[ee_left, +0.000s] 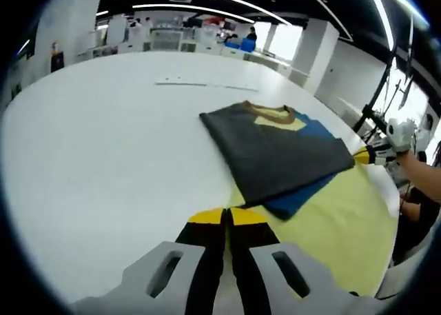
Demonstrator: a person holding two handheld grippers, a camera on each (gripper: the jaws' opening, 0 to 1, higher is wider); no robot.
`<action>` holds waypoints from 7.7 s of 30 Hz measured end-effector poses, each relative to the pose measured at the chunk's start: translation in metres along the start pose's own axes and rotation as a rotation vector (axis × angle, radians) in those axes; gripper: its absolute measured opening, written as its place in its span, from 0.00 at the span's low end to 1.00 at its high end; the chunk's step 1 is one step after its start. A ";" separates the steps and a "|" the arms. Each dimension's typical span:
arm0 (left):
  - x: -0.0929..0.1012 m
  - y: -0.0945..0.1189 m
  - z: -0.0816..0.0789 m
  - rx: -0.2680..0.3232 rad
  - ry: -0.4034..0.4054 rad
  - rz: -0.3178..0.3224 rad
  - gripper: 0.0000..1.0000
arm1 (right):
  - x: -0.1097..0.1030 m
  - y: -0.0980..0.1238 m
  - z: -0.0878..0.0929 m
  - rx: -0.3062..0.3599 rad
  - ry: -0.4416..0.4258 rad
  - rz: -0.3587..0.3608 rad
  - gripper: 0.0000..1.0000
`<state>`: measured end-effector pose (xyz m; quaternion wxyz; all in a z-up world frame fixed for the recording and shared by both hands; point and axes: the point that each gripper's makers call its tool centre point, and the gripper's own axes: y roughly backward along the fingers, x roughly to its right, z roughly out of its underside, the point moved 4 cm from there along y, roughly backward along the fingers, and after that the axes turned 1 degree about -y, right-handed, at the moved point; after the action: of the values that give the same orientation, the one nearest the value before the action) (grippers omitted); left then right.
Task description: Fold the garment on the visible template until the final outline fits inside the template.
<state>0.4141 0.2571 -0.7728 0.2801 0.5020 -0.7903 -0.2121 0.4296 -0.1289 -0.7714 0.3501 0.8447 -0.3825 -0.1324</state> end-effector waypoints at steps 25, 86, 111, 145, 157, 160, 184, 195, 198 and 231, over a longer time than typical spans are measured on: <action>-0.002 0.006 0.003 0.016 0.054 -0.006 0.07 | 0.001 0.002 -0.005 0.024 0.017 0.026 0.02; 0.039 0.075 0.016 0.028 -0.132 0.111 0.54 | -0.039 0.084 -0.002 0.181 -0.206 -0.040 0.56; 0.051 0.103 0.060 -0.046 -0.107 0.160 0.49 | -0.062 0.110 0.035 0.135 -0.222 -0.055 0.51; 0.065 0.121 0.097 -0.139 -0.115 0.214 0.43 | -0.106 0.120 0.073 0.066 -0.244 -0.108 0.47; 0.070 0.124 0.104 -0.167 -0.109 0.236 0.32 | -0.115 0.121 0.085 0.025 -0.243 -0.125 0.38; 0.072 0.126 0.105 -0.173 -0.115 0.243 0.29 | -0.117 0.120 0.087 0.018 -0.239 -0.128 0.37; 0.070 0.126 0.114 -0.221 -0.162 0.251 0.11 | -0.127 0.118 0.102 -0.046 -0.201 -0.159 0.16; 0.071 0.125 0.115 -0.236 -0.160 0.256 0.07 | -0.130 0.117 0.102 -0.063 -0.184 -0.170 0.07; 0.071 0.125 0.117 -0.249 -0.171 0.260 0.02 | -0.129 0.117 0.103 -0.066 -0.170 -0.169 0.04; 0.078 0.132 0.067 -0.104 -0.226 0.258 0.00 | -0.100 0.127 0.056 0.042 -0.157 -0.124 0.00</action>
<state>0.2548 0.2436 -0.7237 0.2403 0.3541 -0.8625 -0.2700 0.2650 -0.1412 -0.7281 0.2923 0.8610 -0.3585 -0.2114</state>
